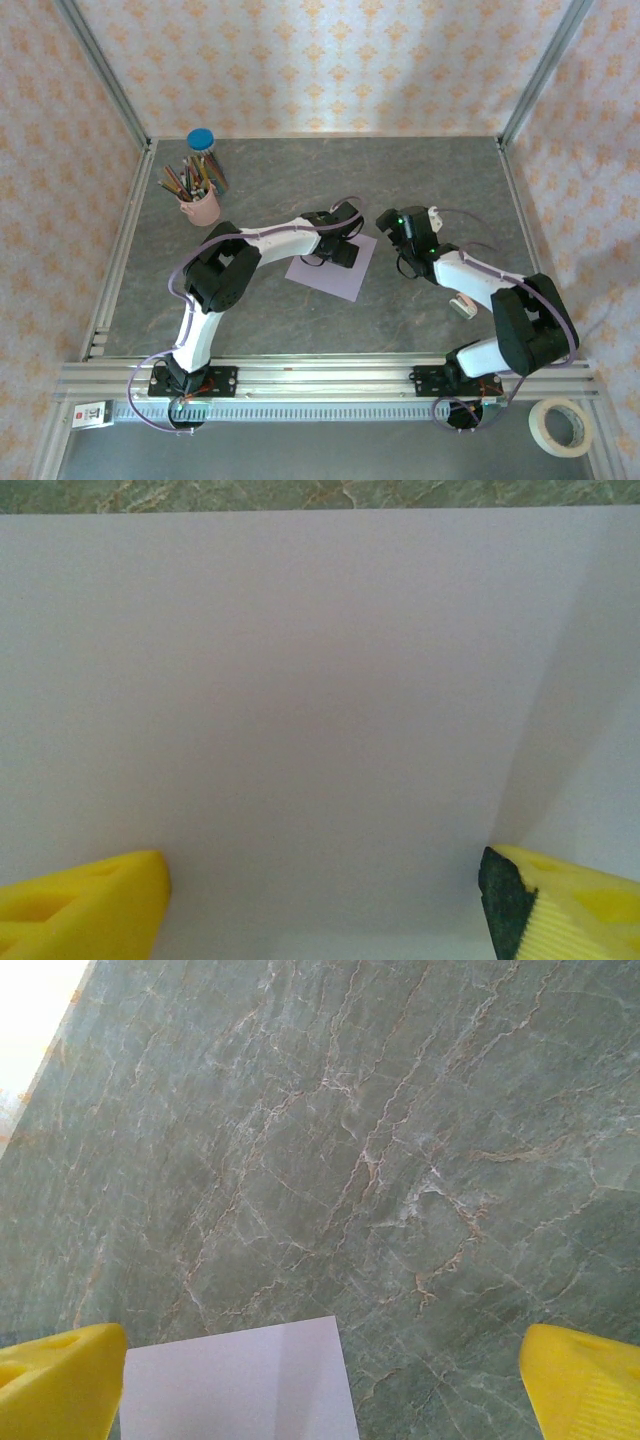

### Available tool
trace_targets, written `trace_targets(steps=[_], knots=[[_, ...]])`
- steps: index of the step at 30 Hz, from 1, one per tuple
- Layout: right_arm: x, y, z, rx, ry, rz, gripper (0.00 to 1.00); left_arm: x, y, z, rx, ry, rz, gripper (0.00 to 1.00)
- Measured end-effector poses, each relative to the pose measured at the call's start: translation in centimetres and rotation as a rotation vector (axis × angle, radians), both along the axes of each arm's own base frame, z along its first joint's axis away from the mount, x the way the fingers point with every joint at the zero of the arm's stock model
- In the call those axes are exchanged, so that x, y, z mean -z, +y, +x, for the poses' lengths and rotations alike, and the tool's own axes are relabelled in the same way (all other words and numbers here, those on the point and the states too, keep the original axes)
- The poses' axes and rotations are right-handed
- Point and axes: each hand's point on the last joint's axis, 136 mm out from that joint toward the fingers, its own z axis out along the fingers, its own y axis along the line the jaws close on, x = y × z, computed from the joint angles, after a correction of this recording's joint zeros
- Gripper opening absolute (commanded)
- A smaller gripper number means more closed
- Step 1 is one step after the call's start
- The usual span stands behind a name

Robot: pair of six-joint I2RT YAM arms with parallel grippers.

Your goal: Fold a paper plane with a square sheet of paper (pick it up from the middle)

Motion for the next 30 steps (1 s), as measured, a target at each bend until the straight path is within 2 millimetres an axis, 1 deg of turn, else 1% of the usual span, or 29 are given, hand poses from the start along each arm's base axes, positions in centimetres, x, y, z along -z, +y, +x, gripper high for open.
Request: trace_targets(steps=[18,25,30], knots=[[0.2,-0.01,-0.01,0.0,0.005,-0.002,1.0,0.25,-0.09,0.03,0.001,-0.01,-0.007,0.77],[0.45,-0.02,-0.03,0.001,0.012,-0.005,1.0,0.26,-0.25,0.39,-0.002,-0.031,-0.02,0.74],[0.62,-0.03,-0.05,0.001,0.016,-0.007,0.99,0.27,-0.34,0.54,-0.003,-0.039,-0.026,0.73]])
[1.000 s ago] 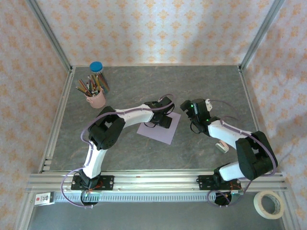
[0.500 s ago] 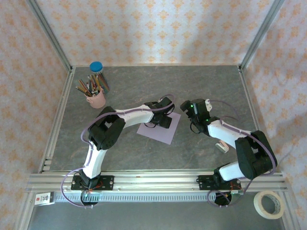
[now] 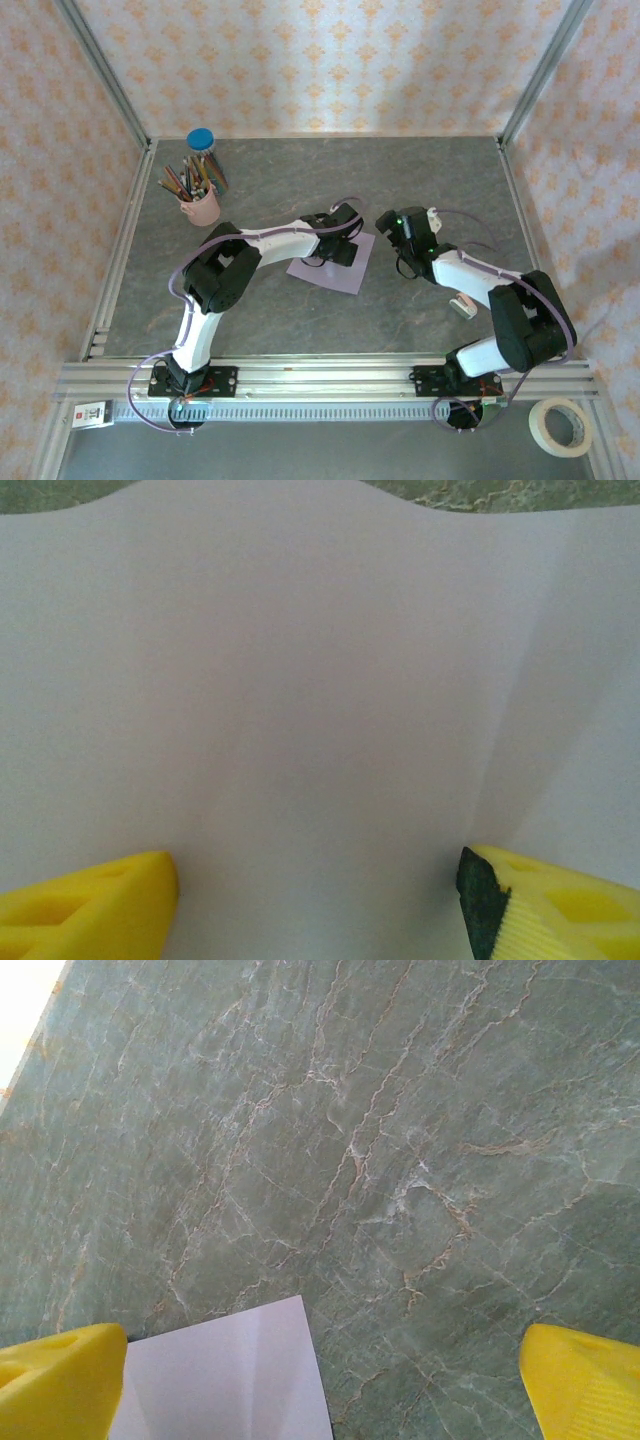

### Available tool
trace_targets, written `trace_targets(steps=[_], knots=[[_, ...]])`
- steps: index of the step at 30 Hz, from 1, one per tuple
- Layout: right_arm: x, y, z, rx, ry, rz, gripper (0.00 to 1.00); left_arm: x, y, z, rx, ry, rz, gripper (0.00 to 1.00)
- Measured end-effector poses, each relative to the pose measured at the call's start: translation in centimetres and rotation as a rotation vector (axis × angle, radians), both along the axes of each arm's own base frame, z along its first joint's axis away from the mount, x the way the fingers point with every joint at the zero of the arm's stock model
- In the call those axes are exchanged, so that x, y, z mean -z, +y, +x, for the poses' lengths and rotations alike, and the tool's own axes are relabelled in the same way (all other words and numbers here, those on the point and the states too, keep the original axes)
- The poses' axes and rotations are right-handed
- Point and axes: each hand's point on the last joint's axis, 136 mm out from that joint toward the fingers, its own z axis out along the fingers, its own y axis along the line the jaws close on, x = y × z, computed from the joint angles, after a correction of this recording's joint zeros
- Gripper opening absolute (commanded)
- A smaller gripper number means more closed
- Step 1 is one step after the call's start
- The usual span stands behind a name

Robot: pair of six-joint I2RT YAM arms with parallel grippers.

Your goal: Fold a paper plane with a square sheet of paper (pick it up from the middle)

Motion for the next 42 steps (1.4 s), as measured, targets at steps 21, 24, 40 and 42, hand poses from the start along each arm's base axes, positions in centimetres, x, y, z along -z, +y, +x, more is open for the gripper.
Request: trace_targets(steps=[21,24,40,42], knots=[[0.0,0.0,0.0,0.002,0.002,0.003,0.99,-1.1,1.0,-1.2,-0.012,0.049,-0.01,0.87],[0.2,0.0,0.0,0.0,0.005,0.003,0.99,-0.7,1.3,-1.5,-0.015,0.062,-0.002,0.87],[0.7,0.1,-0.1,-0.002,0.02,0.002,0.98,-0.1,2.0,-1.7,-0.024,0.06,-0.001,0.65],[0.7,0.1,-0.1,-0.002,0.021,0.005,0.98,-0.1,2.1,-1.6,-0.027,0.063,-0.013,0.61]])
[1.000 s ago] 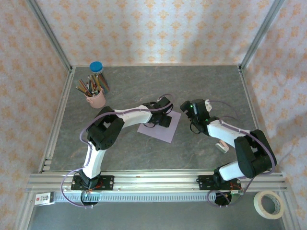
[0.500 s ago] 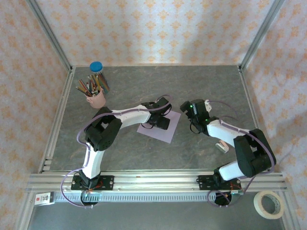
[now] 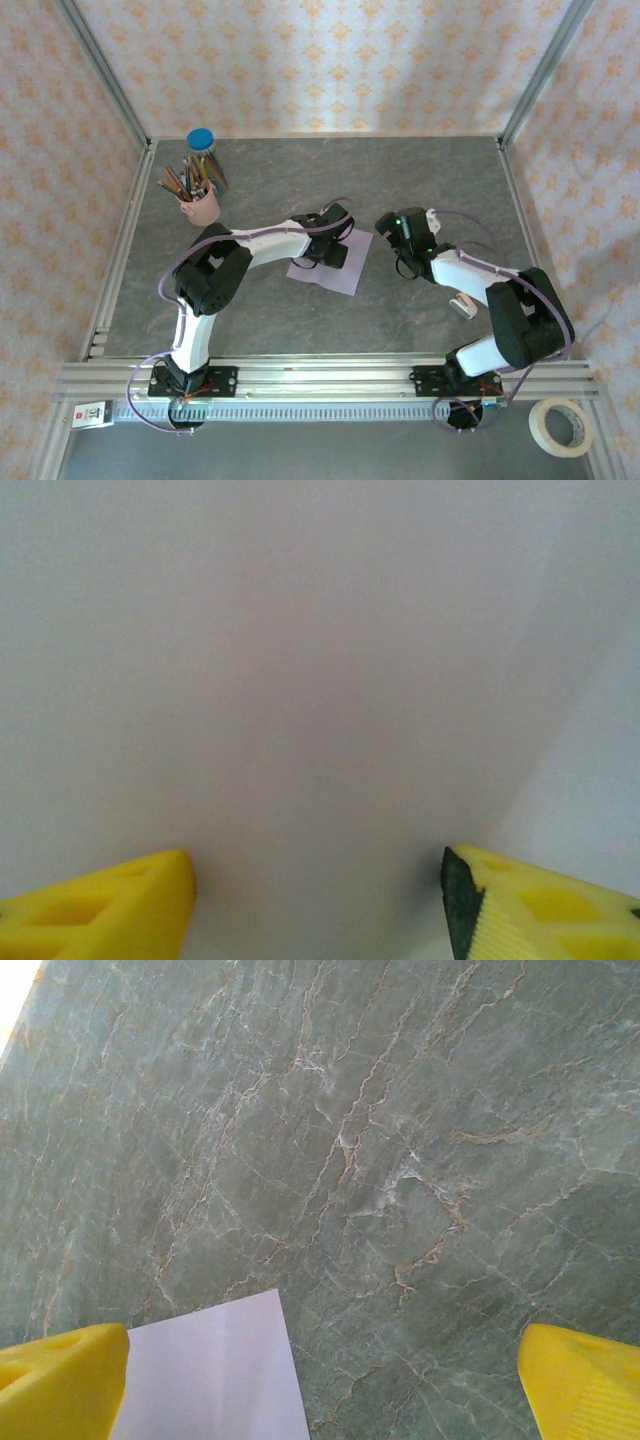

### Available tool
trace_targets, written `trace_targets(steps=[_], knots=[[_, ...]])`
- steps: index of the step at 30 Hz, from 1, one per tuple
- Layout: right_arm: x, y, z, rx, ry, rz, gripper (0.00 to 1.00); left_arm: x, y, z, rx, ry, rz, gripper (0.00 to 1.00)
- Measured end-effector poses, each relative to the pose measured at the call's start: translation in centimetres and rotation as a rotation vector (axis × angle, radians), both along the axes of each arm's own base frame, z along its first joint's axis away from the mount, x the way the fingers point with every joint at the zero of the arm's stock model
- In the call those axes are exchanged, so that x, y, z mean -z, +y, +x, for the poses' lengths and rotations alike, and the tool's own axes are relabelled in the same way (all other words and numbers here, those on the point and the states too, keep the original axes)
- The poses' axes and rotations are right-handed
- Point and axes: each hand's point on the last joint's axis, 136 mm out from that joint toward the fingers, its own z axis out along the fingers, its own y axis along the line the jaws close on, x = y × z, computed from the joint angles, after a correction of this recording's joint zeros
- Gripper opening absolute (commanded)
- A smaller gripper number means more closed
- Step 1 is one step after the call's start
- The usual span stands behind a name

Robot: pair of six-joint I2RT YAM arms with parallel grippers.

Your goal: Fold a paper plane with a square sheet of paper (pick it up from the middle)

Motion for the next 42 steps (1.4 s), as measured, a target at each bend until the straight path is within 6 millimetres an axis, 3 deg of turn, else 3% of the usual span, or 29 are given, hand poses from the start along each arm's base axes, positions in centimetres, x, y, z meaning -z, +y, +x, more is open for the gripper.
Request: trace_targets(steps=[4,11,17,22,26,30,36,42], knots=[[0.0,0.3,-0.1,-0.008,0.005,0.013,0.98,-0.2,0.2,0.1,-0.006,0.005,-0.023,0.54],[0.1,1.4,-0.4,-0.066,0.022,0.054,0.96,-0.6,1.1,-0.2,-0.021,0.034,-0.098,0.32],[-0.2,3.3,-0.9,-0.167,0.034,0.11,0.92,-3.8,1.6,0.3,-0.05,0.033,-0.303,0.22],[-1.5,5.4,-0.9,-0.271,-0.006,0.183,0.91,-8.5,1.4,1.6,-0.053,-0.009,-0.554,0.22],[-4.0,7.4,-0.7,-0.381,-0.098,0.265,0.92,-10.8,1.2,1.2,-0.042,0.005,-0.778,0.22],[-6.1,9.1,-1.3,-0.494,-0.191,0.355,0.92,-11.1,1.3,0.6,-0.047,0.061,-0.92,0.22],[-6.6,10.7,-2.6,-0.612,-0.224,0.425,0.89,-12.3,0.8,-0.1,-0.019,0.087,-1.06,0.23],[-5.8,12.5,-3.3,-0.717,-0.209,0.511,0.66,-12.3,0.6,-0.9,-0.015,0.117,-1.098,0.23]])
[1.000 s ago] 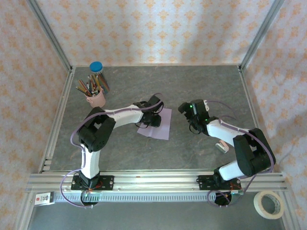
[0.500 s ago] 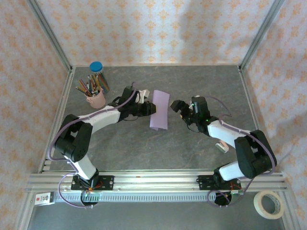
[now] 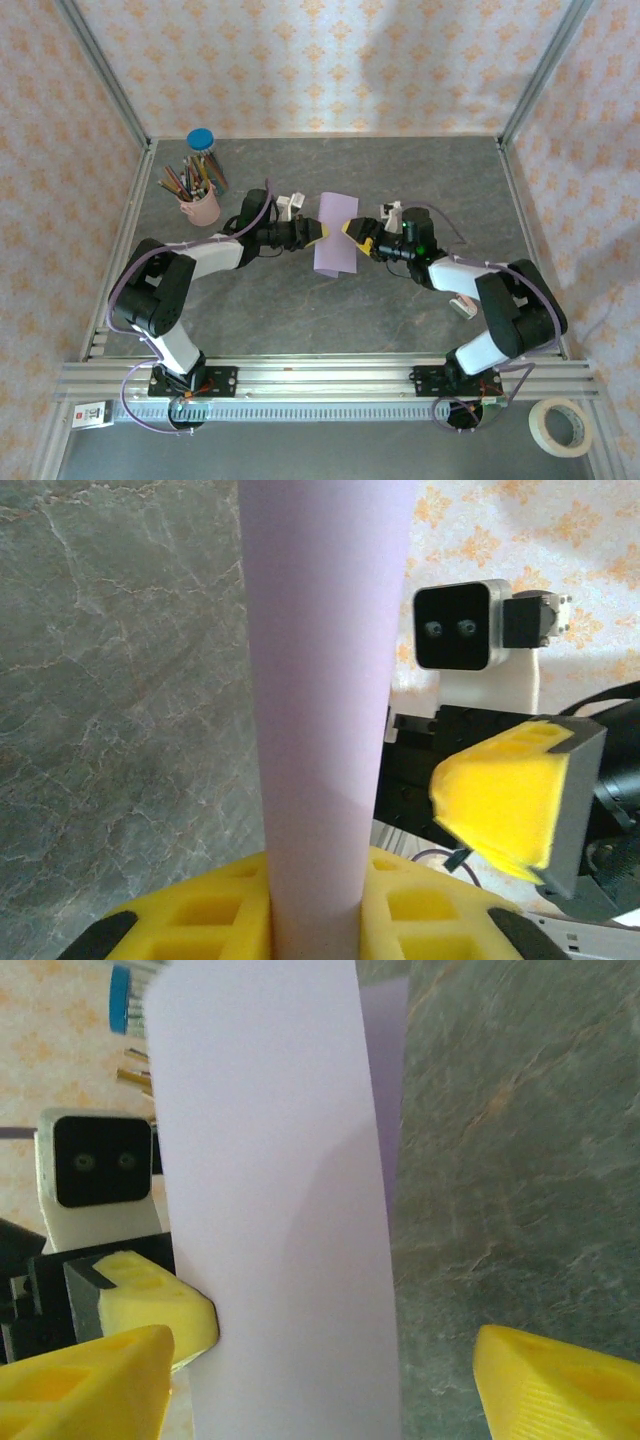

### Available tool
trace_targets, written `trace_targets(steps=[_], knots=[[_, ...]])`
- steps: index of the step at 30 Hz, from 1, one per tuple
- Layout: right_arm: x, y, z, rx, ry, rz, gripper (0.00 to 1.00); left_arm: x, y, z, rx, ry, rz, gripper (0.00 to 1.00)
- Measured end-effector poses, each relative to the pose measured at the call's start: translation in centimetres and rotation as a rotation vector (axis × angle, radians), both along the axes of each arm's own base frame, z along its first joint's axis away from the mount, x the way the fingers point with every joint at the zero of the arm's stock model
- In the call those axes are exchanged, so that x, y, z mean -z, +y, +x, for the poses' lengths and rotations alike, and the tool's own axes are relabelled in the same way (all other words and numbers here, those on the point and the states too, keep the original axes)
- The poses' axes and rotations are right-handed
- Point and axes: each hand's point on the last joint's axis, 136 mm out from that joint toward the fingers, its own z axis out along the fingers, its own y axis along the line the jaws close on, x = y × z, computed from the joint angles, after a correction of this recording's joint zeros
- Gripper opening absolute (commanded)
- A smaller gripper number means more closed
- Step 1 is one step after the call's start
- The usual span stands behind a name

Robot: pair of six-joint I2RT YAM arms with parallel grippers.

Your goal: Fold a paper plane with a square sheet of paper (pick it up from the middle)

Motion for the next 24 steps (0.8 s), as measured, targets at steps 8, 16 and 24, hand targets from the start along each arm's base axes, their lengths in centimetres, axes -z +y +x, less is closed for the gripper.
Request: trace_targets(steps=[8,16,24], knots=[[-0.6,0.8,-0.5,-0.065,-0.026,0.036,0.38,1.1,0.4,0.3,-0.01,0.026,0.014,0.22],[0.6,0.8,-0.5,-0.078,-0.013,0.01,0.16,3.8,0.8,0.1,-0.017,0.081,0.068,0.23],[1.9,1.0,0.3,-0.069,0.023,-0.016,0.01,5.6,1.0,0.2,-0.013,0.114,0.1,0.4]])
